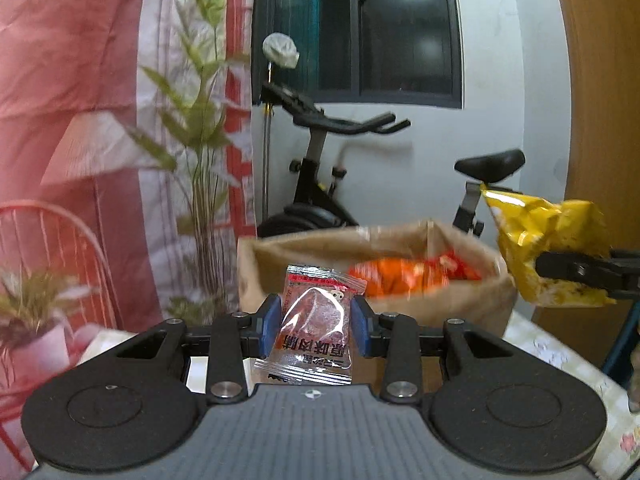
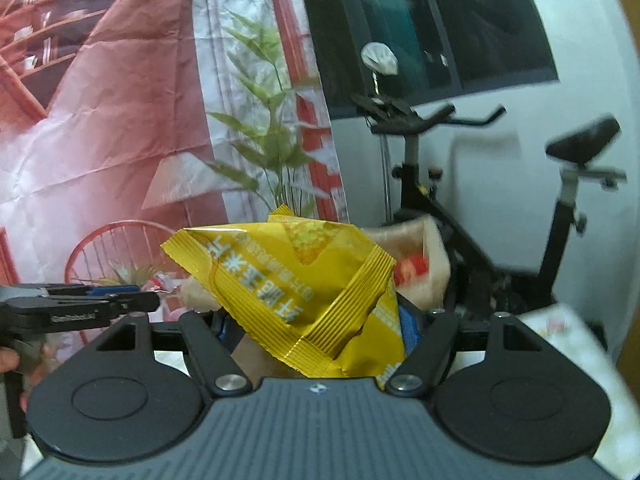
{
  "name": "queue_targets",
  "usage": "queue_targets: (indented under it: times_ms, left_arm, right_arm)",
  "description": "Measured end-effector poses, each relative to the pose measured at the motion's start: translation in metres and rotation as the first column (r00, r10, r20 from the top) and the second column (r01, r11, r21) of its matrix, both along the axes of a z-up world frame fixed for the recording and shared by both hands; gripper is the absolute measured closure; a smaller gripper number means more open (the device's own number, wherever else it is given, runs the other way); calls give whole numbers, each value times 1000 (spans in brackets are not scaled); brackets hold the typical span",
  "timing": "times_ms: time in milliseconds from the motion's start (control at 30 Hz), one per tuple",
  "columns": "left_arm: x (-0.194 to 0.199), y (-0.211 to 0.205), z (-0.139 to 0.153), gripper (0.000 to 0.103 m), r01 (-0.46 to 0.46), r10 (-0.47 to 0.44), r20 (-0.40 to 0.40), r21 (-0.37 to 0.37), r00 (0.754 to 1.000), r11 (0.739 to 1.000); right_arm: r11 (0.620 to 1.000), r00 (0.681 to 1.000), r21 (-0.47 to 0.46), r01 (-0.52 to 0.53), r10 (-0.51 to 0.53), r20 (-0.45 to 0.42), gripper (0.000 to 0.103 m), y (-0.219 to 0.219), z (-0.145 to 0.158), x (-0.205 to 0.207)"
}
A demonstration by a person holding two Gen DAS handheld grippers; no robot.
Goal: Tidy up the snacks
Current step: 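Carry the yellow chip bag and jerky packet over the box and release both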
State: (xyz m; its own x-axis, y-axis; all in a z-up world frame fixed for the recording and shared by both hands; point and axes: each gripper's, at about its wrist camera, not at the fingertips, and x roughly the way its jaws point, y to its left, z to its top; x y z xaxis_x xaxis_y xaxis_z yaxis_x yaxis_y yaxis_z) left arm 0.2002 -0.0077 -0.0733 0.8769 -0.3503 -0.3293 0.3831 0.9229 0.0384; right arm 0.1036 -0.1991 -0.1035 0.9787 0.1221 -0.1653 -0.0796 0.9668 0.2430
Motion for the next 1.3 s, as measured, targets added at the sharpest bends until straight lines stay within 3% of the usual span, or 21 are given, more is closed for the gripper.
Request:
queue_targets:
  times_ms: [233,533,633,667,767,800,933,1000,1067,1233,1300]
  left_arm:
    - [49,-24,13,63,5,-5,1,-3,1000,1000]
    - [115,-38,-4,63,-7,6,-73,-17,997,1000]
    - [133,-39,-13,60,-14,10,-132,-31,991,999]
    - [138,-39,-17,59,-12,6,-154,-36,988,999]
    - [146,-37,-26,45,-35,29,-188,-30,982,999]
    - [146,-35,-27,42,-41,33,-189,-34,981,999]
    - [142,-27,-26,41,-33,24,-185,-47,983,998]
    - [141,-25,-25,41,-34,25,-180,-48,983,998]
    - [138,-24,-23,41,-34,24,-176,-53,984,998]
    - [129,-25,-21,41,-29,20,-163,-51,986,998]
    - [127,-25,-21,41,-28,20,-160,-48,987,998]
  right_arm:
    - [990,1000,-142,-22,19,-24,30,-32,30,83]
    - [946,977,-290,-147,94,-190,30,-28,23,183]
    - [935,941,-273,-226,137,-311,30,-20,8,213]
    - [930,907,-244,-276,168,-387,29,-18,0,227]
    - [932,845,-189,-308,177,-505,28,-18,-14,255]
    - [941,838,-166,-295,171,-519,28,-22,-14,260]
    - [955,868,-143,-259,166,-468,7,-33,-3,254]
    - [955,887,-158,-251,162,-433,7,-34,4,243]
    - [958,905,-145,-248,175,-388,12,-35,13,234]
    - [963,937,-159,-216,159,-312,50,-29,29,226]
    - [965,943,-167,-204,147,-299,58,-26,29,228]
